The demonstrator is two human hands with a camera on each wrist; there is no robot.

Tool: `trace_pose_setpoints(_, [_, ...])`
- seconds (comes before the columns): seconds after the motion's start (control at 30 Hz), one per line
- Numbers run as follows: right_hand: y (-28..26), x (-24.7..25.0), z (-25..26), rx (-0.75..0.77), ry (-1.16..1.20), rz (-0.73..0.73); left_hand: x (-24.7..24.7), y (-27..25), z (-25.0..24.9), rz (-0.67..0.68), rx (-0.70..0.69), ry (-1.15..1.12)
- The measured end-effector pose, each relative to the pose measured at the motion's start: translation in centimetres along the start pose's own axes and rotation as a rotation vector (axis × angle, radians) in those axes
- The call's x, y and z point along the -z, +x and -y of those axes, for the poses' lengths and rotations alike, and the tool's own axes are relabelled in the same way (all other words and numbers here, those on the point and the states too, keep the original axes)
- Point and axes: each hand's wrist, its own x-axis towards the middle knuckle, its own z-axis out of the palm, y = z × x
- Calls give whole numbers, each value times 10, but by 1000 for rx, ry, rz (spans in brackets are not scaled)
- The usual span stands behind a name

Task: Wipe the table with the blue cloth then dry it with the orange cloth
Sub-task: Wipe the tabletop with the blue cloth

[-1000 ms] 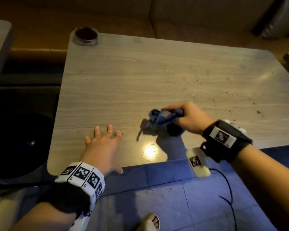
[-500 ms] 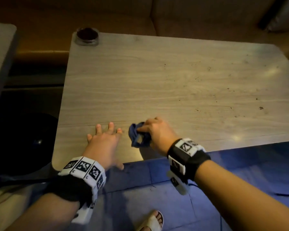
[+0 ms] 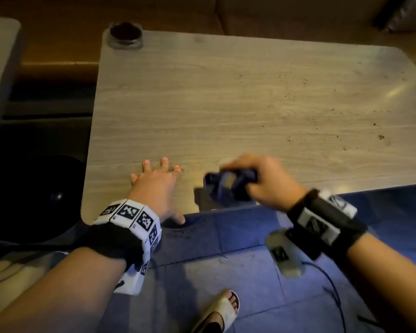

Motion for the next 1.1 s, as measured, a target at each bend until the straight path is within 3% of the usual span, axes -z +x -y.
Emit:
trace_pose_setpoints(0.03, [24, 8, 3, -13, -59, -101, 1, 2, 0, 3, 1, 4])
trace_pose_setpoints(0.1, [77, 10, 7, -20, -242, -154, 2, 4, 1, 7, 4, 13])
trace_pose_setpoints(0.23, [116, -40, 1, -85, -498, 123, 0, 1, 4, -29, -13, 11])
trace_pose_setpoints(0.43, [3, -64, -8, 140, -337, 27, 0, -2, 1, -34, -13, -35])
trace_pose_setpoints(0.6, [-47, -42, -8, 132, -287, 223, 0, -4, 0, -18, -9, -34])
trace_pose_setpoints(0.7, [-34, -16, -20, 192, -172, -75, -1, -4, 2, -21, -8, -39])
trace_pose_setpoints(0.77, [-22, -13, -31, 149, -238, -192, -2, -5, 2, -40, -8, -48])
trace_pose_setpoints(0.97, [-63, -44, -49, 73, -375, 43, 0, -10, -1, -71, 10, -39])
trace_pose_setpoints(1.07, [-84, -35, -53, -37, -194, 259, 5, -13, -6, -43, 12, -35])
trace_pose_setpoints(1.1, [-81, -26, -54, -61, -99, 240, 11, -14, -8, -26, 17, -37])
